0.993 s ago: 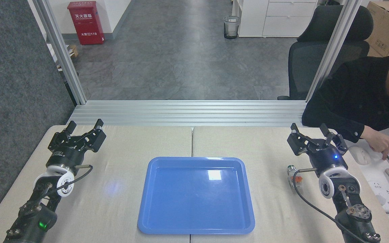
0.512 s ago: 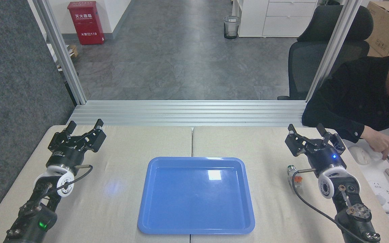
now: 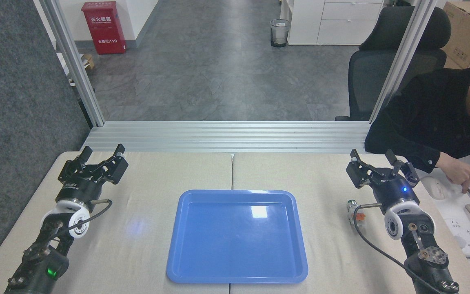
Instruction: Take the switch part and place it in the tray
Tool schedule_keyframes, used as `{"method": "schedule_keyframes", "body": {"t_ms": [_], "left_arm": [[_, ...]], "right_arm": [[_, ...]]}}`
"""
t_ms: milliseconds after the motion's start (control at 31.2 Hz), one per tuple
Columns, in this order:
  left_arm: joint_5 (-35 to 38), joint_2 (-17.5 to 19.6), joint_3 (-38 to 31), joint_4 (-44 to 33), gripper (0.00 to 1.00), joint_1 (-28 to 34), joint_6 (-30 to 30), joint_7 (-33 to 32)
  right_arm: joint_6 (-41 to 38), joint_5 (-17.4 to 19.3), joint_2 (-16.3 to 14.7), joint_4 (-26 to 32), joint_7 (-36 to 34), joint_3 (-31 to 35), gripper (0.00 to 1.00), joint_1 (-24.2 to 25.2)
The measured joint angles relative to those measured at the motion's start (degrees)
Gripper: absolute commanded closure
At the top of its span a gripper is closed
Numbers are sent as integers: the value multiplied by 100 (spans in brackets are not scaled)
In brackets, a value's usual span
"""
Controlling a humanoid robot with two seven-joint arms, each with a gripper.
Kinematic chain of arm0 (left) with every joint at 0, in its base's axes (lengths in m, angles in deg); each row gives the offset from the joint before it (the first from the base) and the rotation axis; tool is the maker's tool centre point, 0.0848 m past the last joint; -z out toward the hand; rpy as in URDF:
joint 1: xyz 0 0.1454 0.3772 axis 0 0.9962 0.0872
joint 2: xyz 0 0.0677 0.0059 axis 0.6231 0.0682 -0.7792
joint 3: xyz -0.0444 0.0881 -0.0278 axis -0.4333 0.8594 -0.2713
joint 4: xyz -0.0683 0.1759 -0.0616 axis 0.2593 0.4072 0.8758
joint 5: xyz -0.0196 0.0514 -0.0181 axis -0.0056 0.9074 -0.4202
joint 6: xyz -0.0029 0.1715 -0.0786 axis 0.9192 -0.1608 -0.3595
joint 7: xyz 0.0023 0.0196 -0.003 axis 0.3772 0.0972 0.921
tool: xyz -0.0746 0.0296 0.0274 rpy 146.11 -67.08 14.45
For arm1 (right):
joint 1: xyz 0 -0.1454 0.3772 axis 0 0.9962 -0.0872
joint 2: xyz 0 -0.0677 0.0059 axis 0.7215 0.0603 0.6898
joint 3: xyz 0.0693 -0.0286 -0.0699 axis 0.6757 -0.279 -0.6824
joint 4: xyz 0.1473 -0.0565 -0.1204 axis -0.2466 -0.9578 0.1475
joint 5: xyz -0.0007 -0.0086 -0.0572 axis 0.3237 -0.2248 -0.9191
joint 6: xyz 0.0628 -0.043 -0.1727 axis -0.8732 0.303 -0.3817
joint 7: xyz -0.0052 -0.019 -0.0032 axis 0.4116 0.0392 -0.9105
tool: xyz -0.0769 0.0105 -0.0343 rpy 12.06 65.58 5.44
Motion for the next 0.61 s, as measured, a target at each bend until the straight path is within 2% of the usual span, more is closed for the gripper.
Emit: {"method": "schedule_keyframes", "body": {"t_ms": [416, 609], "left_arm": [[0, 0, 0, 0, 0, 0, 0, 0], [0, 0, 0, 0, 0, 0, 1, 0]], "right_arm": [[34, -1, 11, 0, 0, -3, 3, 12], [39, -3, 16, 2, 20, -3, 7, 57]]}}
